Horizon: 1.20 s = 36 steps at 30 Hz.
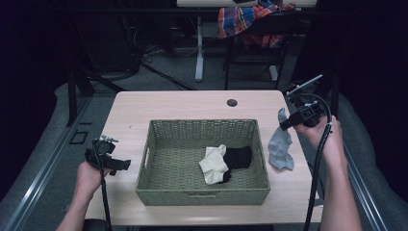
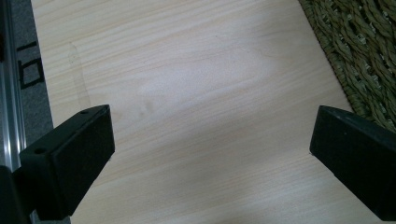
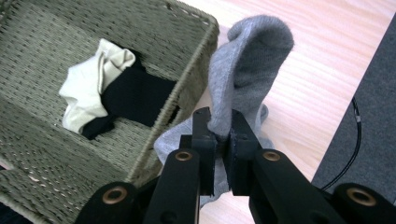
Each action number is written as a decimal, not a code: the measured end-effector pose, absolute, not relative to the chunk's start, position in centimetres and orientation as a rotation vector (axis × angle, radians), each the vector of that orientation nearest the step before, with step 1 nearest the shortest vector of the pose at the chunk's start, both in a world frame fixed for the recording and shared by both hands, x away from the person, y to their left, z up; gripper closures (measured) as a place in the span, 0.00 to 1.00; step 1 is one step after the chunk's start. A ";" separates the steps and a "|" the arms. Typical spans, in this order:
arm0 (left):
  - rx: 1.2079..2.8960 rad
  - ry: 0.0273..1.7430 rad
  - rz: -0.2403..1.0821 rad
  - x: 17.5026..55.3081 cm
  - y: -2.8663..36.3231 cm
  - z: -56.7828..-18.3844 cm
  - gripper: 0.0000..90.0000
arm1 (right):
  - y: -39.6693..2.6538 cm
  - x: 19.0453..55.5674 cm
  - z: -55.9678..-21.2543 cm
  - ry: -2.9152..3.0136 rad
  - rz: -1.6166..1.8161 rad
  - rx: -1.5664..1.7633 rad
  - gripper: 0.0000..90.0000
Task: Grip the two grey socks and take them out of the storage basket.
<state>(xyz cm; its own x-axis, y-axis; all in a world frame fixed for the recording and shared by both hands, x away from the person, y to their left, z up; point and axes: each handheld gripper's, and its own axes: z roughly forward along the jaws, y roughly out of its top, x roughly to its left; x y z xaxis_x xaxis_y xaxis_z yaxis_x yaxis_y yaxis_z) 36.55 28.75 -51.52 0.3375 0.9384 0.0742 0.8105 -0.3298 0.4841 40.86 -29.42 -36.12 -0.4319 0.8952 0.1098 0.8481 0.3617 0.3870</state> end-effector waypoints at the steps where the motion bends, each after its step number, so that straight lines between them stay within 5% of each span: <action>1: 2.246 1.547 0.493 36.6 28.7 -51.5 0.00 | -29.6 40.9 -36.3 2.485 0.600 1.609 0.94; 19: 2.245 1.546 0.489 36.6 28.8 -51.5 0.00 | -32.0 42.1 -39.7 2.441 0.557 1.719 0.94; 36: 2.249 1.543 0.489 36.7 28.7 -51.6 0.00 | -31.2 44.6 -46.4 2.500 0.441 1.754 0.94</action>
<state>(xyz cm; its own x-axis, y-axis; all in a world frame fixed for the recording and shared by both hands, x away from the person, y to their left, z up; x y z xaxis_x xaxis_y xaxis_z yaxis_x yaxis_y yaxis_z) 36.70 28.74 -51.58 0.3404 0.9373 0.0749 0.8093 -0.3326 0.4841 44.65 -31.22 -46.44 -0.3527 0.9284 0.1171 0.9125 0.3135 0.2629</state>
